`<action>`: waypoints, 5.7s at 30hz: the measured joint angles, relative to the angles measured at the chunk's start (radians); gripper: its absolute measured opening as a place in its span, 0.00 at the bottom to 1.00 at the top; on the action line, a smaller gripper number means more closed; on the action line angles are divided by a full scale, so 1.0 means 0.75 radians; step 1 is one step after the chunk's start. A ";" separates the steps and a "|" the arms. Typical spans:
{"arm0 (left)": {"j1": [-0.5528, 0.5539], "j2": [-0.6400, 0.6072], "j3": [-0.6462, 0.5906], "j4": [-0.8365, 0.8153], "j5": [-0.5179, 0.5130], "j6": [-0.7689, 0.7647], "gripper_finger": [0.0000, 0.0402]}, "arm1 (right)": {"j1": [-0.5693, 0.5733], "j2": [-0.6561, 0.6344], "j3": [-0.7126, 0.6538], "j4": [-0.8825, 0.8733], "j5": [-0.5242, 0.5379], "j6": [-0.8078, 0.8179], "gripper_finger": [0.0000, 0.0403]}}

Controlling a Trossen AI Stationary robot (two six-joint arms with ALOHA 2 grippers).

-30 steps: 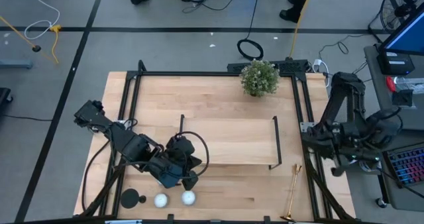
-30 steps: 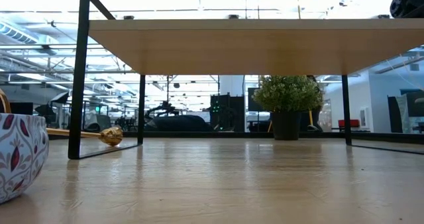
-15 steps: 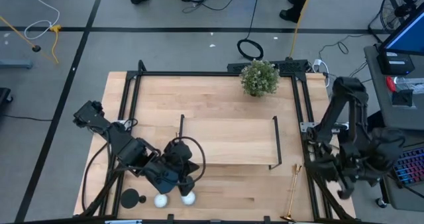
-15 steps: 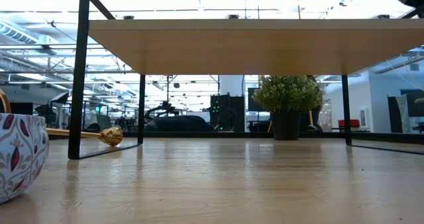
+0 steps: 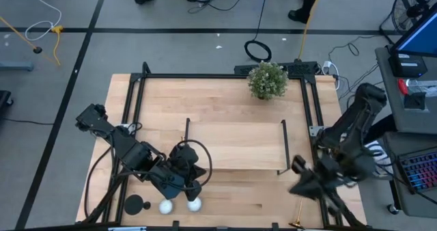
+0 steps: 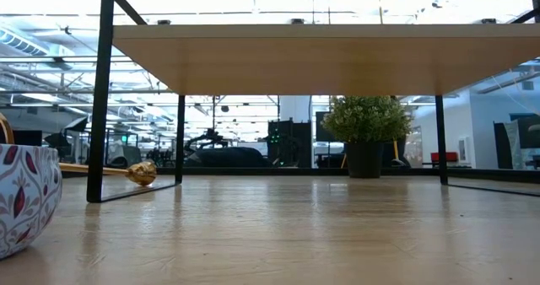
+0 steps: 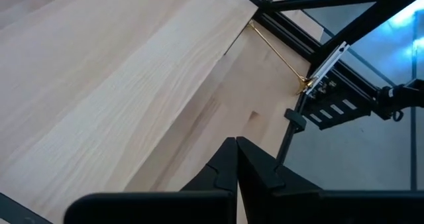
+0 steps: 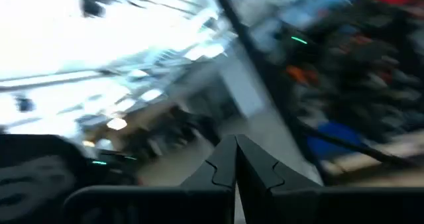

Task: Pick & Place candle stick holders
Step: Adjust the shelf, then put the left golden candleholder on the shelf

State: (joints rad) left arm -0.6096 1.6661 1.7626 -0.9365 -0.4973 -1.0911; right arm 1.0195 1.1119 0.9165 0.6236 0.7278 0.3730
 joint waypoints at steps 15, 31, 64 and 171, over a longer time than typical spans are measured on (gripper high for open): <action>-0.072 0.000 0.000 0.003 -0.051 -0.075 0.02 | -0.112 -0.365 0.001 -1.196 0.529 0.868 0.00; -0.081 0.000 0.000 0.000 -0.061 -0.090 0.01 | -0.566 -0.371 0.011 -1.847 -0.101 1.184 0.00; -0.109 0.000 0.000 -0.003 -0.108 -0.096 0.02 | -0.729 -0.064 0.229 -2.498 -0.734 1.475 0.00; 0.339 -0.306 -0.004 -0.844 0.383 -0.427 0.02 | -0.842 -0.197 0.229 -0.758 -0.522 0.180 0.02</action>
State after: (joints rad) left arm -0.3554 1.4369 1.7596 -1.5692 -0.2100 -1.4117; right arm 0.3878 0.9638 1.0885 0.0553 0.3363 0.5077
